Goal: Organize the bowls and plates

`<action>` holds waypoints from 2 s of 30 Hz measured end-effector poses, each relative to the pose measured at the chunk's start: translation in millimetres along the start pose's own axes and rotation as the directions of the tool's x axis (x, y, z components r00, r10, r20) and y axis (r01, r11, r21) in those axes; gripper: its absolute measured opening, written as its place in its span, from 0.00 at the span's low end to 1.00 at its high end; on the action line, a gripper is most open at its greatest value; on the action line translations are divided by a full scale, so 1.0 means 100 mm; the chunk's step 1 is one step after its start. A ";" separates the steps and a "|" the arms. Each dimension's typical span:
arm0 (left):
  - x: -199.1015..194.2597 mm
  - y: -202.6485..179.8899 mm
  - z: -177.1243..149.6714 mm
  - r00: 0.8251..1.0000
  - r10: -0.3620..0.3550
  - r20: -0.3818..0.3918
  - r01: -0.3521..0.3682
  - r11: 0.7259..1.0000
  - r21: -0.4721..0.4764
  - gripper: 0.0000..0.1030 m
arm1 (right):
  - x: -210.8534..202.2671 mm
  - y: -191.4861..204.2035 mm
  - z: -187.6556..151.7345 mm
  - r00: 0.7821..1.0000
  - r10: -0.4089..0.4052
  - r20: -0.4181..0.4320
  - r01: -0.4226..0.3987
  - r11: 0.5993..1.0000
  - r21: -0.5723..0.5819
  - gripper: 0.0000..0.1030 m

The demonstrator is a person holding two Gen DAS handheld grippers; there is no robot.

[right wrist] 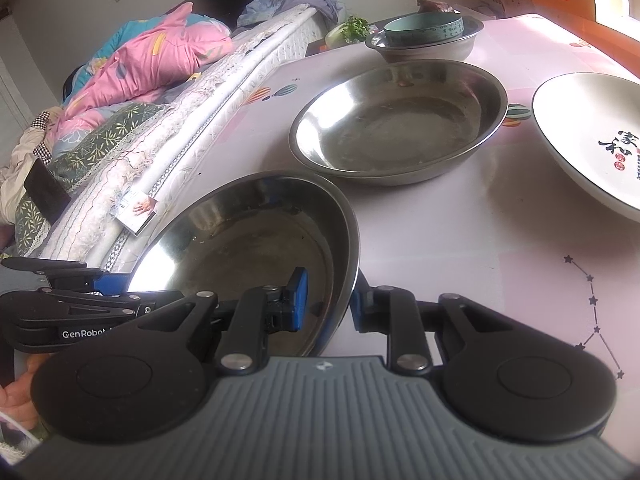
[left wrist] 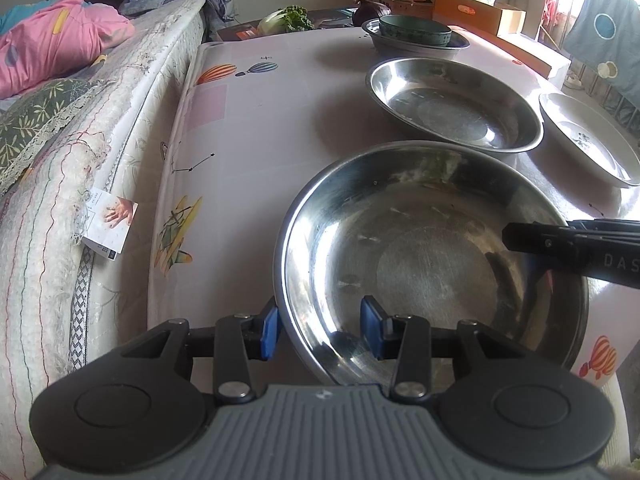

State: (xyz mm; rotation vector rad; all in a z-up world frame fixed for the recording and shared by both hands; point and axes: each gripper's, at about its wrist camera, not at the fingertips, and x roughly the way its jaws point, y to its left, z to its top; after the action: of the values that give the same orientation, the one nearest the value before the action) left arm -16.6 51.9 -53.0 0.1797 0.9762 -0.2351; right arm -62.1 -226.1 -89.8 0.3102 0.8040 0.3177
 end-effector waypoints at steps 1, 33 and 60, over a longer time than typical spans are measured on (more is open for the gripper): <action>0.00 0.00 0.00 1.000 -0.003 0.001 0.003 1.000 -0.002 0.43 | 0.00 0.00 0.00 1.000 0.000 -0.001 0.000 1.000 0.000 0.21; 0.08 -0.01 0.05 0.999 -0.045 -0.009 0.045 0.999 -0.020 0.61 | 0.03 -0.03 -0.01 1.000 0.018 0.001 -0.018 1.000 -0.001 0.21; 0.08 -0.03 0.05 0.999 -0.043 -0.009 0.043 0.999 -0.018 0.66 | 0.05 0.06 -0.01 1.000 -0.007 0.007 0.007 1.000 -0.022 0.25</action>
State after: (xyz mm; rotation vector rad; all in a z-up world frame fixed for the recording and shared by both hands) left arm -9.1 46.4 -57.3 0.1438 0.9916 -0.2648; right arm -60.6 -218.7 -91.7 0.2875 0.7941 0.3181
